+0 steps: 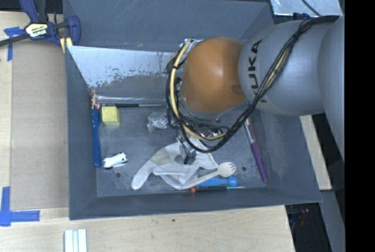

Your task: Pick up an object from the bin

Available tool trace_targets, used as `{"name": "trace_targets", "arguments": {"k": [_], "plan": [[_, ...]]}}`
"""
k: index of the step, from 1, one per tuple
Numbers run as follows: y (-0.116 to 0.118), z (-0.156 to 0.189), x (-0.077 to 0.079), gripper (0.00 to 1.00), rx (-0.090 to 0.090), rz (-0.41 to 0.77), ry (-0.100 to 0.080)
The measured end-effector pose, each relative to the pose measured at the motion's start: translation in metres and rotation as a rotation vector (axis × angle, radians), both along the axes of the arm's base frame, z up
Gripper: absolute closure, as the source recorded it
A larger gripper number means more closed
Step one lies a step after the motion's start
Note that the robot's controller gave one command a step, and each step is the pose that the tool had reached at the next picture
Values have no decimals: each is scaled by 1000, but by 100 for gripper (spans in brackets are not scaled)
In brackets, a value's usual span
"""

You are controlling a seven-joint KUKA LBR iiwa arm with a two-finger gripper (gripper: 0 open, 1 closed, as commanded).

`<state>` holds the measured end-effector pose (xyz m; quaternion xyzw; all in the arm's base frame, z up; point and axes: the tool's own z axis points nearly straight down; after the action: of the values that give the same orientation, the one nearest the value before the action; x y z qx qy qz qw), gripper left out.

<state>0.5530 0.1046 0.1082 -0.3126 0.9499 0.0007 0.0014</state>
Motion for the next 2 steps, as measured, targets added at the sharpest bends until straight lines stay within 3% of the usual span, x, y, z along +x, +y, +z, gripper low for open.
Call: {"name": "trace_targets", "arguments": {"k": [1, 2], "plan": [[-11, -38, 22, 0, -2, 100, -13], [46, -35, -1, 100, 0, 372, -10]]}}
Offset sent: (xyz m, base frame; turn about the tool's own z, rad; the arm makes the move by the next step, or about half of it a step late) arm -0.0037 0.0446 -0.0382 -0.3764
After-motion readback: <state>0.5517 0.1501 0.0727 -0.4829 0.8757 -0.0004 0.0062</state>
